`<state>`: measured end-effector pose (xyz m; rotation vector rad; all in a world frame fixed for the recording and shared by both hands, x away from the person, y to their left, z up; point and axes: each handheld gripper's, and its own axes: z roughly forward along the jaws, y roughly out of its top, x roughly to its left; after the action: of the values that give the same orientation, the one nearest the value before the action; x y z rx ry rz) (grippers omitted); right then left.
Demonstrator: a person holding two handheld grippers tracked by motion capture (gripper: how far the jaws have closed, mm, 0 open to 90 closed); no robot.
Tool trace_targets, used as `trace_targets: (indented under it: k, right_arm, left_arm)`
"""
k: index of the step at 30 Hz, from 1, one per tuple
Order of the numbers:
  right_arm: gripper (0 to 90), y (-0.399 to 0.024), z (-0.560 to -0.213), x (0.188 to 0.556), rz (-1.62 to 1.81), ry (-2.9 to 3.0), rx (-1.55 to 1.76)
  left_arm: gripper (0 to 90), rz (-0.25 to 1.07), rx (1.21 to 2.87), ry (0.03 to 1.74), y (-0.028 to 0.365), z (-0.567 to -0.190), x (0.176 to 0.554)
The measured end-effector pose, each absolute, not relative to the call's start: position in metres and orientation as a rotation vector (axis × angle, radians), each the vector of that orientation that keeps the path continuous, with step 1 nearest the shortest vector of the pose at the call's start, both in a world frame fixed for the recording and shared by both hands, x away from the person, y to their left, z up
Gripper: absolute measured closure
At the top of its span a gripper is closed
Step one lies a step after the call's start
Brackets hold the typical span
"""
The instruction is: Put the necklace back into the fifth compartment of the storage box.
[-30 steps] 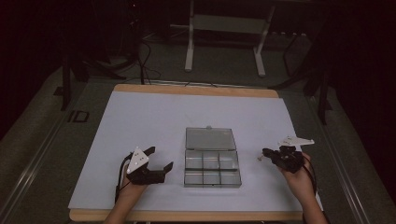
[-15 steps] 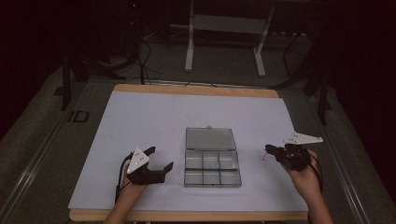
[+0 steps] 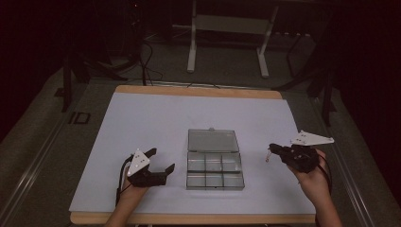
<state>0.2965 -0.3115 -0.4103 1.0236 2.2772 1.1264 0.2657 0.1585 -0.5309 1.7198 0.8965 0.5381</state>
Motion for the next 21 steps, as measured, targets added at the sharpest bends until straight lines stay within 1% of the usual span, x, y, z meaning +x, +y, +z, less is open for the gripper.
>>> trace_targets:
  k: [10,21]
  right_arm:
    - [89.0,-0.293,-0.390,0.288,1.186,2.287,0.933]
    - [89.0,-0.267,-0.378,0.280,1.233,2.330,0.830]
  left_arm:
    - [8.8,0.542,1.711,0.895,0.159,-0.530,0.266]
    - [8.8,0.538,1.715,0.894,0.159,-0.531,0.265]
